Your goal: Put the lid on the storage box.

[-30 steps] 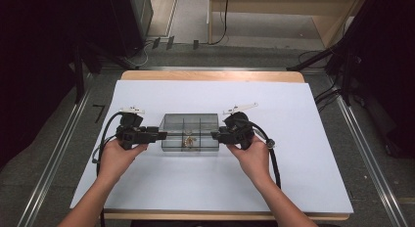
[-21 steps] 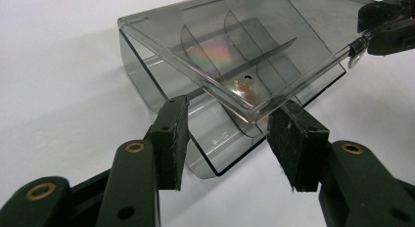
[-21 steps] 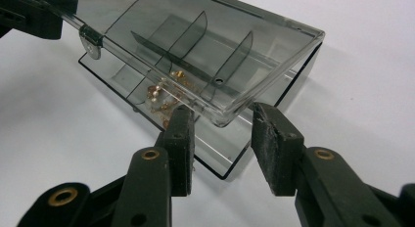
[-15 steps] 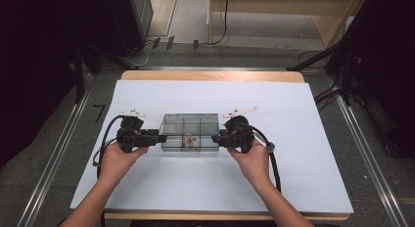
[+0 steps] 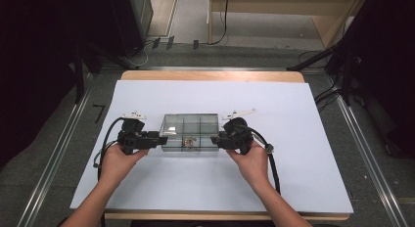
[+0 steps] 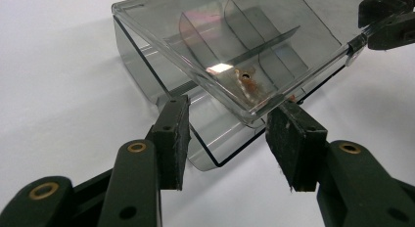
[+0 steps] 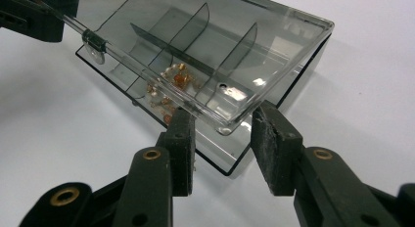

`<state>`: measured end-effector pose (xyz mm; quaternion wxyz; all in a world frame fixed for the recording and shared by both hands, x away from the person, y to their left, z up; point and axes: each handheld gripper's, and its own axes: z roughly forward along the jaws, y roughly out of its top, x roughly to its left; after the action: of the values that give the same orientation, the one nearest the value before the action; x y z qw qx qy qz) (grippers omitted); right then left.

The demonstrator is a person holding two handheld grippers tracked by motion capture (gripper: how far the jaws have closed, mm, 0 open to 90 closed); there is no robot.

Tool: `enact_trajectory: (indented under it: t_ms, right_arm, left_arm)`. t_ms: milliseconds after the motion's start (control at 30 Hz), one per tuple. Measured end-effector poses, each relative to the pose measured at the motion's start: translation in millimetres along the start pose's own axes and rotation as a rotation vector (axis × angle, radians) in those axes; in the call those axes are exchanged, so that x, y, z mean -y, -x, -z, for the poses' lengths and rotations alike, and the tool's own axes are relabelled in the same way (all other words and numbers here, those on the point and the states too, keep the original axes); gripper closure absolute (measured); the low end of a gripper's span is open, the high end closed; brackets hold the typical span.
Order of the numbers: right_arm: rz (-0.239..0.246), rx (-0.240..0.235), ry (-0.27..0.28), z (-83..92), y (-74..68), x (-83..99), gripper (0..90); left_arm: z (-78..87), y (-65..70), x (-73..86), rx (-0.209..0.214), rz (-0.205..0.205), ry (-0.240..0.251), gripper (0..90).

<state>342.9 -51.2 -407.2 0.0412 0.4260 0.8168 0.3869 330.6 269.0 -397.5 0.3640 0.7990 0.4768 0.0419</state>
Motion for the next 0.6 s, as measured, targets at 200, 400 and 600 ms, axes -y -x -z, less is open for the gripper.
enact_trajectory:
  t_ms: [200, 400, 600]
  right_arm:
    - [0.003, 0.001, -0.005, -1.1, -0.5, 1.9, 63.3]
    - [-0.002, -0.001, -0.012, -2.6, 0.4, 4.4, 63.1]
    - [0.008, 0.006, -0.015, -5.1, -1.4, 7.9, 62.8]
  left_arm:
    - [-1.3, 0.4, 1.9, 0.0, -0.002, -0.004, 52.4]
    - [-3.3, 1.0, 5.8, 0.004, 0.002, -0.002, 52.3]
    - [-5.0, 1.7, 8.1, -0.007, -0.015, -0.012, 52.3]
